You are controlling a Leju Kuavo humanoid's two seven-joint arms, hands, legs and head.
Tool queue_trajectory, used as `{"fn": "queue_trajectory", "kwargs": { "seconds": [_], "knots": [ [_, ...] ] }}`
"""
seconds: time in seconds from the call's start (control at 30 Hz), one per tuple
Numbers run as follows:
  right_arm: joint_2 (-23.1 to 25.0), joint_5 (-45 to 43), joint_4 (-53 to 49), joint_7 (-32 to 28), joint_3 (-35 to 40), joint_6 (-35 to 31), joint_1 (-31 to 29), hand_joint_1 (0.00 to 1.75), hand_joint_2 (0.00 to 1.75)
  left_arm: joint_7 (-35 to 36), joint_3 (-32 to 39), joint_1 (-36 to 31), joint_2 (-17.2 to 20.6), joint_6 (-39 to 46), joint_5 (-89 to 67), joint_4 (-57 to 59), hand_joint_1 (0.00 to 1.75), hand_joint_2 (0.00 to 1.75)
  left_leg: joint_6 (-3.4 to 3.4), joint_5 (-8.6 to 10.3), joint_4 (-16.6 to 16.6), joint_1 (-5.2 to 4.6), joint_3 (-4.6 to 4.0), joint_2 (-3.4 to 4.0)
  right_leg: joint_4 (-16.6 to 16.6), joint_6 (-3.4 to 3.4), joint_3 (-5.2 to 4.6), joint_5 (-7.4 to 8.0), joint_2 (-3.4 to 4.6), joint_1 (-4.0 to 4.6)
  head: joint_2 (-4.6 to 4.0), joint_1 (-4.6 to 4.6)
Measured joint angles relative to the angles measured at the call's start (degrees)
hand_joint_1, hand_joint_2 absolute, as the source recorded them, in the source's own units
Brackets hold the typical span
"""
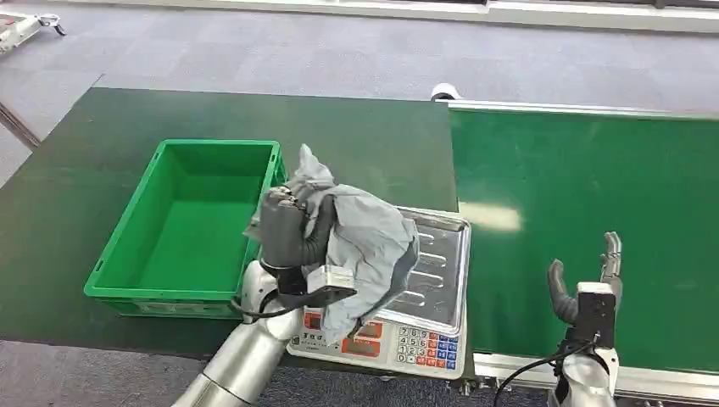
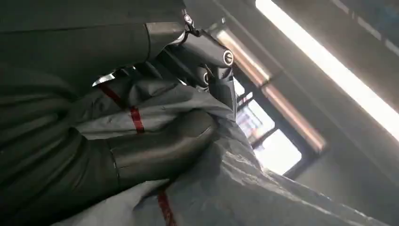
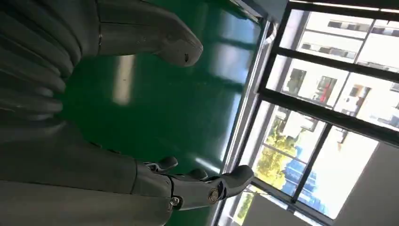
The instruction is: Moved the parcel from conveyor to table for the left to box.
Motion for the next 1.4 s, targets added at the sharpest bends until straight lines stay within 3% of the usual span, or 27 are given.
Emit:
{"fn": "queue_trajectory", "kwargs": {
  "seconds": [0.2, 0.4, 0.47, 0.6, 0.73, 0.9, 0.93, 0.97, 1.07, 1.17, 1.2, 1.3, 1.4],
  "knots": [
    [0.0, -0.7, 0.0, 0.0, 0.1, -1.5, 0.8, 0.00, 1.75, -0.2, 10.5, 2.6, -2.2, 0.3, -5.1, -16.4, 1.75, 1.75, 0.02, -0.03, 0.0, 0.00, -0.02, 0.02, 0.0, 0.03, -0.04, -0.03, 0.01, 0.00, 0.00, -0.07],
    [0.1, 0.0, -1.4, 0.0, 0.1, -1.7, 2.5, 0.00, 1.75, 0.3, 22.2, 2.3, -2.2, 0.3, -9.9, -19.5, 1.75, 1.75, 0.01, -0.03, 0.0, 0.03, 0.01, 0.04, 0.0, 0.02, -0.07, -0.04, 0.01, 0.02, 0.00, -0.04],
    [0.1, 0.1, -1.8, 0.0, 0.1, -1.7, 3.0, 0.00, 1.75, 1.8, 26.9, 0.0, -2.4, 0.3, -15.5, -14.9, 1.75, 1.75, 0.01, 0.00, 0.0, 0.03, -0.01, -0.07, 0.0, 0.02, 0.00, -0.04, -0.11, 0.02, 0.00, 0.00],
    [0.2, 0.7, -2.5, 0.0, 0.1, -0.7, 3.1, 0.00, 1.75, 12.4, 36.8, -4.3, -2.8, 0.2, -31.7, -1.7, 1.75, 1.75, -0.02, 0.03, 0.0, 0.02, 0.02, 0.05, 0.0, -0.02, -0.03, 0.08, 0.04, 0.01, 0.00, -0.04],
    [0.2, 1.6, -2.5, 0.0, 0.1, 0.5, 2.9, 0.00, 1.75, 23.4, 39.9, -8.1, -1.1, 0.2, -36.2, 11.1, 1.75, 1.75, -0.03, 0.05, 0.0, 0.02, 0.00, 0.06, 0.0, -0.01, -0.05, 0.09, 0.06, 0.01, 0.00, -0.02],
    [0.3, 2.5, -2.4, 0.0, 0.1, 1.5, 2.0, 0.00, 1.75, 28.9, 40.6, -12.7, 1.2, 0.2, -36.4, 22.4, 1.75, 1.75, -0.02, 0.04, 0.0, -0.01, 0.11, -0.22, 0.0, 0.03, 0.18, -0.04, -0.17, -0.02, 0.00, 0.00],
    [0.3, 2.6, -2.4, 0.0, 0.1, 1.6, 1.8, 0.00, 1.75, 29.4, 40.6, -13.1, 1.6, 0.2, -36.3, 23.4, 1.43, 1.75, -0.01, 0.03, 0.0, -0.01, 0.15, -0.22, 0.0, 0.04, 0.22, -0.04, -0.17, -0.02, 0.00, -0.04],
    [0.4, 2.6, -2.4, 0.0, 0.1, 1.7, 1.7, 0.00, 1.75, 29.8, 40.6, -13.5, 1.9, 0.2, -35.9, 24.3, 0.00, 1.75, -0.01, 0.03, 0.0, -0.01, 0.16, -0.22, 0.0, 0.04, 0.24, -0.04, -0.17, -0.02, 0.00, -0.04],
    [0.4, 3.0, -2.4, 0.0, 0.1, 1.9, 1.6, 0.00, 1.75, 28.4, 40.8, -13.6, 2.4, 0.2, -34.6, 24.2, 0.00, 1.75, -0.02, 0.03, 0.0, 0.00, 0.21, -0.20, 0.0, 0.03, 0.27, -0.04, -0.15, -0.01, 0.00, -0.02],
    [0.6, 3.0, -2.4, 0.0, 0.1, 1.9, 1.6, 0.00, 1.75, 22.3, 43.4, -12.5, 2.0, 0.2, -32.7, 20.8, 0.00, 1.75, -0.06, 0.07, 0.0, 0.02, 0.24, -0.10, 0.0, 0.00, 0.23, -0.01, -0.07, 0.01, 0.00, -0.02],
    [0.6, 3.0, -2.4, 0.0, 0.1, 1.8, 1.6, 0.00, 1.75, 18.9, 44.5, -12.2, 1.6, 0.2, -31.9, 19.7, 0.00, 0.00, -0.09, 0.09, 0.0, 0.02, 0.23, -0.07, 0.0, -0.01, 0.21, 0.00, -0.06, 0.01, 0.00, -0.04],
    [0.6, 3.0, -2.4, 0.0, 0.1, 1.2, 1.6, 0.00, 1.75, 5.5, 50.5, -12.0, -0.6, 0.3, -27.4, 16.0, 0.00, 0.00, -0.08, 0.10, 0.0, 0.02, 0.20, -0.13, 0.0, 0.00, 0.21, 0.00, -0.09, 0.00, 0.00, -0.02],
    [0.7, 2.4, -2.4, 0.0, 0.1, 0.7, 1.7, 0.00, 1.75, 0.5, 52.5, -11.0, -2.4, 0.3, -18.3, 12.3, 0.00, 0.00, -0.05, 0.07, 0.0, 0.01, 0.16, -0.10, 0.0, 0.00, 0.17, 0.00, -0.06, 0.00, 0.00, -0.02]
  ]
}}
